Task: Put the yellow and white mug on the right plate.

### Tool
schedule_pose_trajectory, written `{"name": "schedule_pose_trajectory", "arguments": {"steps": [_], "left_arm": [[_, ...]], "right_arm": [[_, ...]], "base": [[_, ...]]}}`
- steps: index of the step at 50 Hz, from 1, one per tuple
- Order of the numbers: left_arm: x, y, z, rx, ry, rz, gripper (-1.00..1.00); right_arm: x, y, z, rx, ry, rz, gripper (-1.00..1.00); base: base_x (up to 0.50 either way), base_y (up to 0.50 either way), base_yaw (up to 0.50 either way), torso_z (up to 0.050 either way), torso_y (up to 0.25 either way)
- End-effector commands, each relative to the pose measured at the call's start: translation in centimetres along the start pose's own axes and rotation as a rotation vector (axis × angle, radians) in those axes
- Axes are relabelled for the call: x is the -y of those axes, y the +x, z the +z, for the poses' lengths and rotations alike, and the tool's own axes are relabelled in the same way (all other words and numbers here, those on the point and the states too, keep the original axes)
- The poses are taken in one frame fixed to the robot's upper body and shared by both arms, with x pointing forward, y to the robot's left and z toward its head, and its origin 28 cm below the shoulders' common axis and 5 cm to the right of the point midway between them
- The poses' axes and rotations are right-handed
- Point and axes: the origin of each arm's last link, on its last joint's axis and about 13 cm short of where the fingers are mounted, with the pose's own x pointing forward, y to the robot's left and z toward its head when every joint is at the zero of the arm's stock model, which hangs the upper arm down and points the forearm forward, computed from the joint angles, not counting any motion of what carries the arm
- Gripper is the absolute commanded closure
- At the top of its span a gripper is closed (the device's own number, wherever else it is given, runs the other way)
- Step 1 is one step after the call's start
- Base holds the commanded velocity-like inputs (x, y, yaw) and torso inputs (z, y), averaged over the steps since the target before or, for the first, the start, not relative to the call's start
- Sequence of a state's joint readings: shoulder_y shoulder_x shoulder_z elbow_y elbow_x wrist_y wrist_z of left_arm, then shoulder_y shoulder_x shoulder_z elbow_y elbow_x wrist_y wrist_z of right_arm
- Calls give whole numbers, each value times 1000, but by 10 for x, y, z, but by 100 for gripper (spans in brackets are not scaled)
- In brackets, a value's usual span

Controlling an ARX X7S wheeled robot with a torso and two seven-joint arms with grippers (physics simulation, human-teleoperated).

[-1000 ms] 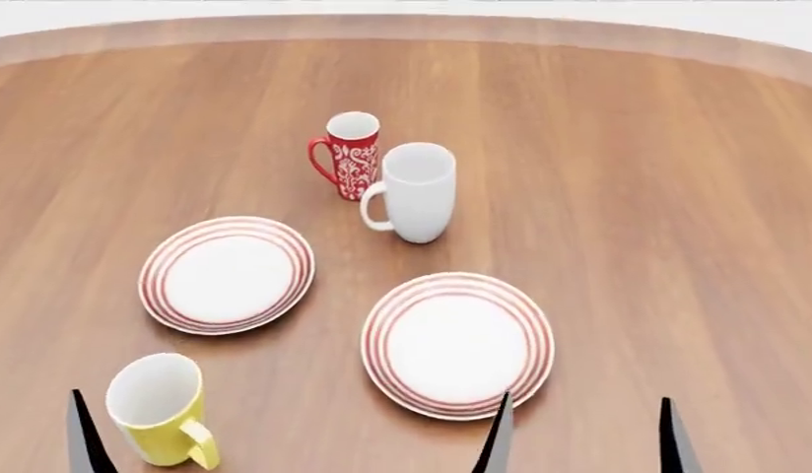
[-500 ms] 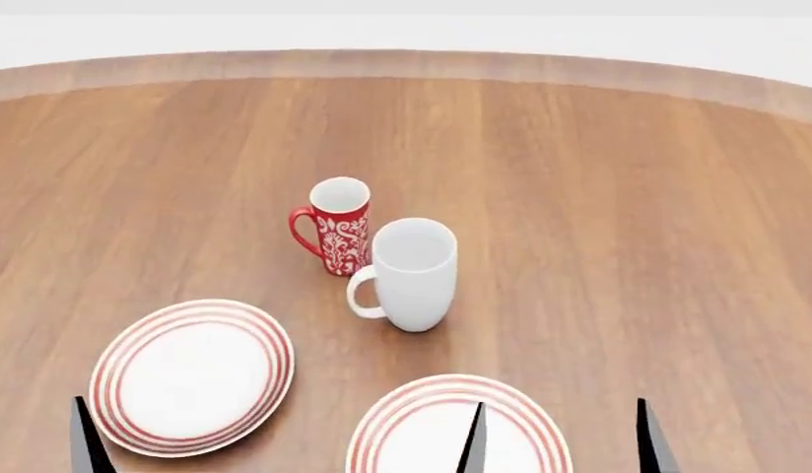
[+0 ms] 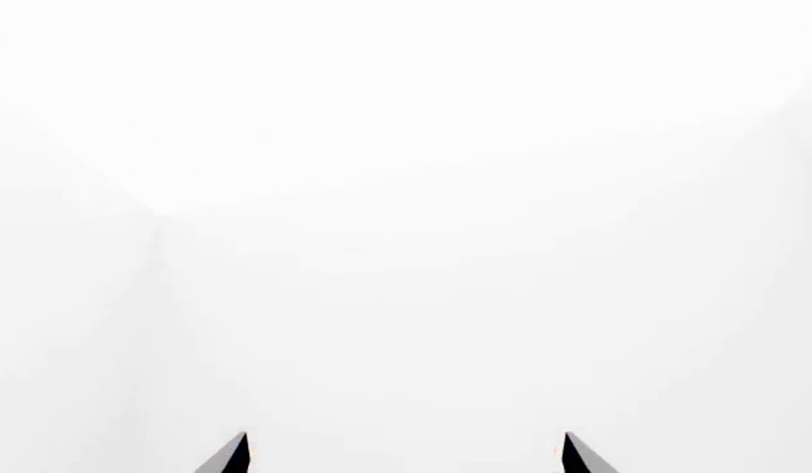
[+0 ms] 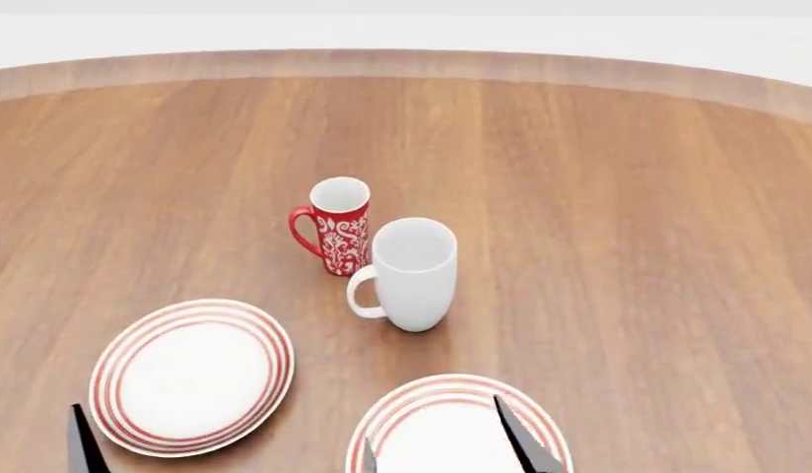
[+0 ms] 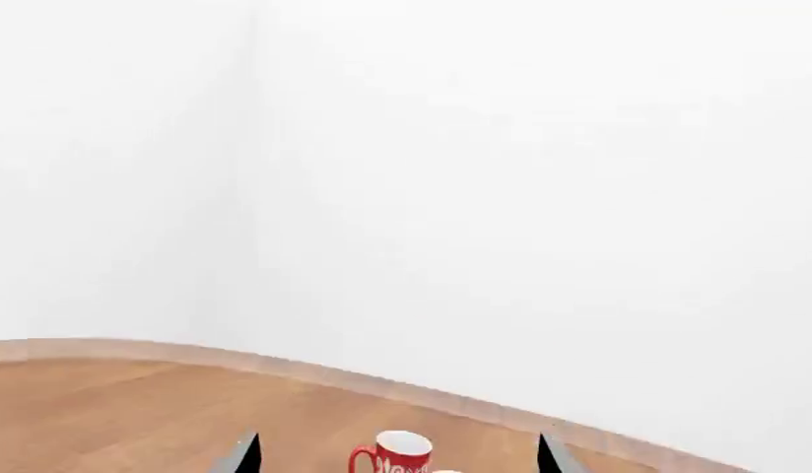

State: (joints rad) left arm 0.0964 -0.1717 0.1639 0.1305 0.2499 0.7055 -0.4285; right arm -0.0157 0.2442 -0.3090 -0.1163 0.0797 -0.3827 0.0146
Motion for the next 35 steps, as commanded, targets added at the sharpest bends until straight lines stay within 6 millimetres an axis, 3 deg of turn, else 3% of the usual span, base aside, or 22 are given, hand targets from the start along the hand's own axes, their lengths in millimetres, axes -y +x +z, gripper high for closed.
{"name": "schedule_pose_trajectory", "arguments": {"steps": [1, 14, 35], "left_arm": [[-1, 2, 4, 25, 14, 1, -100], [-2, 4, 10, 66, 13, 4, -100], [-3, 7, 12, 58, 11, 3, -100]], "right_arm": [[-2, 1, -17, -224, -33, 293, -100], [2, 20, -41, -346, -36, 425, -100], [-23, 17, -58, -475, -34, 637, -100]], "base": [[0, 0, 0, 0, 0], [0, 0, 0, 0, 0], [0, 0, 0, 0, 0]]}}
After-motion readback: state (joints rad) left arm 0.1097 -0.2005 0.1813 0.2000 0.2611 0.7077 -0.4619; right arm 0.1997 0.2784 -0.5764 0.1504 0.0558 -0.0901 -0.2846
